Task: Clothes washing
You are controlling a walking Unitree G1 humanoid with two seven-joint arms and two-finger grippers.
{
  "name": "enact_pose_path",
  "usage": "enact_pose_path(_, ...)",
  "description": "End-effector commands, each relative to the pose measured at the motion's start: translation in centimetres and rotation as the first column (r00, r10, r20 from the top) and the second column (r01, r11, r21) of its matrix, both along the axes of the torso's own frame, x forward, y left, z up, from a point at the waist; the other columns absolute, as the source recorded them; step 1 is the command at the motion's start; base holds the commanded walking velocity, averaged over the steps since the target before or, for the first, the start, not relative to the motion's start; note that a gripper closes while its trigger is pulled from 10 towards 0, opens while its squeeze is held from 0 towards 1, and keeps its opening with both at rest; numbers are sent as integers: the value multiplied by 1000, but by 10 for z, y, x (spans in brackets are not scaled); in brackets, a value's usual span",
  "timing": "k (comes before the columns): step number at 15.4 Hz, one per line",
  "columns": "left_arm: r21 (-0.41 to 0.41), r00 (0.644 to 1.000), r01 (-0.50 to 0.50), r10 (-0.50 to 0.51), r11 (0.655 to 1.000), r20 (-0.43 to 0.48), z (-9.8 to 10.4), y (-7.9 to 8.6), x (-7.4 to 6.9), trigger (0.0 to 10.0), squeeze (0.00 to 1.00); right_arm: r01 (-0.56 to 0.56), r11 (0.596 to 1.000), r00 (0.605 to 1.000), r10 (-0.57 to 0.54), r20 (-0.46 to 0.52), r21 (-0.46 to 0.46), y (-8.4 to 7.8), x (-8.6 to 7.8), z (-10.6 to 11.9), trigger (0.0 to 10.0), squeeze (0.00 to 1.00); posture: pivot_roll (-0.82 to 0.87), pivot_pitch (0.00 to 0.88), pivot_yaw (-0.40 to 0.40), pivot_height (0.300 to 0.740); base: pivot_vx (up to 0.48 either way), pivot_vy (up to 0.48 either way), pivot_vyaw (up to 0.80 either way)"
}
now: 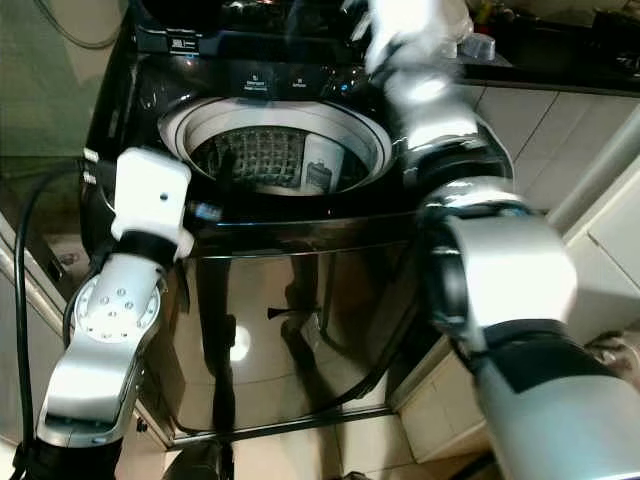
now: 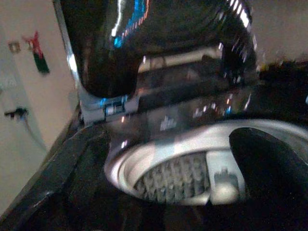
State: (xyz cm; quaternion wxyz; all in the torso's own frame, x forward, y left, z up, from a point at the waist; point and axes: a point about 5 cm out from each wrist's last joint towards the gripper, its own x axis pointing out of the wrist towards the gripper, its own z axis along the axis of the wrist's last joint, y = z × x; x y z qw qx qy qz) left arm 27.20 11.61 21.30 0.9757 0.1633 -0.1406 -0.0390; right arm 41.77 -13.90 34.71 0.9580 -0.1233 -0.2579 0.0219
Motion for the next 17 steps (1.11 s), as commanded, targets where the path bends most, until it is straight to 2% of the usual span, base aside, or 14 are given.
enact_pose_path(1,24,1000,-12,12,1000,-25,-4,-1,1,10000,0,12,1000,997,-11,74,-9,-8,-6,-9,10000,0,123,29,-110,740,0,0,0)
enact_pose_path(2,20,1000,-8,8,1000,-29,-5,1,-1,10000,0,40,999,992,-40,119,3,-23,-24,-39,10000,0,87,31,-100,740,0,0,0)
enact_pose_path(3,20,999,-4,4,1000,-38,-7,0,-1,10000,0,52,997,997,-56,61,60,-32,-50,-80,10000,0,61,31,-93,740,0,0,0)
enact_pose_path(4,12,998,0,1,1000,-57,-10,-1,0,10000,0,21,999,1000,-20,-19,44,-32,-65,-114,10000,0,46,30,-81,740,0,0,0)
enact_pose_path(5,6,995,12,-11,1000,-98,-19,-5,1,10000,0,-105,994,986,104,-132,-4,-25,-85,-163,10000,0,39,29,-70,740,0,0,0)
enact_pose_path(6,16,990,10,-8,1000,-139,-30,-4,1,10000,0,-190,982,953,190,-235,23,-24,-100,-198,10000,0,35,27,-62,740,0,0,0)
enact_pose_path(7,19,990,15,-12,1000,-142,-32,-4,0,10000,0,-181,982,920,185,-345,45,-26,-107,-220,10000,0,40,25,-55,740,0,0,-500)
enact_pose_path(8,22,990,12,-9,1000,-140,-31,-5,1,10000,0,-180,983,903,184,-388,47,-24,-106,-228,10000,0,47,26,-53,740,0,0,-494)
enact_pose_path(9,26,990,0,4,1000,-143,-33,-6,2,10000,0,-239,969,877,241,-417,58,-15,-104,-231,10000,0,48,25,-54,740,0,0,-519)
enact_pose_path(10,33,988,-25,29,999,-153,-35,-5,3,10000,0,-233,971,879,233,-415,52,-13,-98,-230,10000,0,57,25,-55,732,0,0,0)
enact_pose_path(11,37,987,-44,49,998,-156,-38,-4,5,10000,0,-243,967,869,251,-427,75,-8,-90,-229,10000,0,61,25,-59,732,0,0,0)
enact_pose_path(13,35,984,-56,62,998,-170,-45,-4,5,10000,0,-253,959,850,283,-444,126,4,-83,-230,10000,0,64,27,-60,732,0,0,0)
enact_pose_path(15,27,981,-65,68,998,-180,-46,-4,6,10000,0,-293,944,831,331,-446,155,15,-81,-230,10000,0,69,28,-59,732,0,0,0)
enact_pose_path(17,10,979,-65,66,998,-191,-49,-5,7,10000,0,-320,933,817,360,-450,166,22,-80,-230,10000,0,67,29,-58,732,-262,-369,0)
